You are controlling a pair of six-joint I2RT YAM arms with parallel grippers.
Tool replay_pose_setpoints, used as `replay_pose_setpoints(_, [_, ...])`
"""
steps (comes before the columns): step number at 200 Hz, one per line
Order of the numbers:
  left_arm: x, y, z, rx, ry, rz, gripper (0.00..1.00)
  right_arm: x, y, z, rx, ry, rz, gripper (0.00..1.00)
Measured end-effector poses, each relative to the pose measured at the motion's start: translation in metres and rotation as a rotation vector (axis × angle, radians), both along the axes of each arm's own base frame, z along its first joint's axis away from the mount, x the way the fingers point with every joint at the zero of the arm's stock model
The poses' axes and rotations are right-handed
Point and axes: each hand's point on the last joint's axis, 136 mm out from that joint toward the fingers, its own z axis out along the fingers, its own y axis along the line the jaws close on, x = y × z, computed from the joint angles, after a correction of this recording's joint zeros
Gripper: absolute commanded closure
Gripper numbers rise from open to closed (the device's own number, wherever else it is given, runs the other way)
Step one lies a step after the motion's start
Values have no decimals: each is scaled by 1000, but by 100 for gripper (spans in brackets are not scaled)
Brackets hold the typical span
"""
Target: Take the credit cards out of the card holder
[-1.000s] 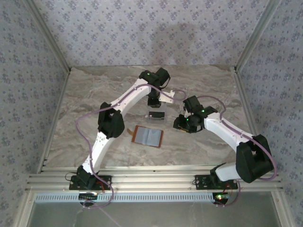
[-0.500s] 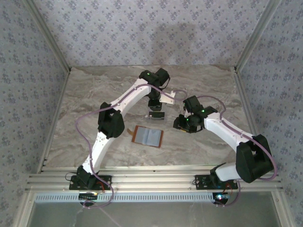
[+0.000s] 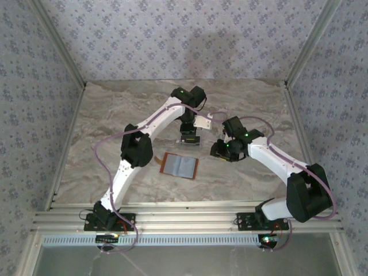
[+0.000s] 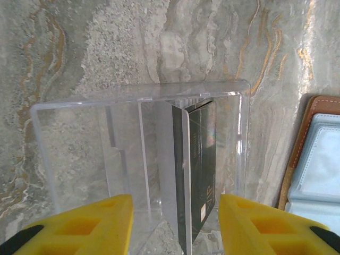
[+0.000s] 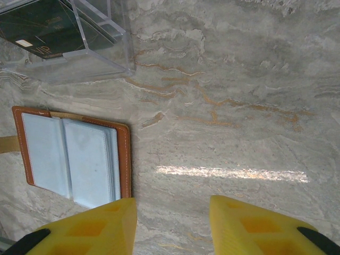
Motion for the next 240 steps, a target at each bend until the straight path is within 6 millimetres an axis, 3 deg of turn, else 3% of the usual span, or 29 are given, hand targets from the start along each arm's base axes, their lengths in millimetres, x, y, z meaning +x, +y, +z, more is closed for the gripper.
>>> replay_pose_setpoints(47, [3,2,-8,22,-6,4,57,0,0,0,0,0,0,58])
replay_pose_setpoints(149, [21,-1,1,20,-94,12,63,0,0,0,0,1,0,58])
replay_pose_setpoints(240, [52,-6,3,24,-229,42,63,0,0,0,0,1,0,58])
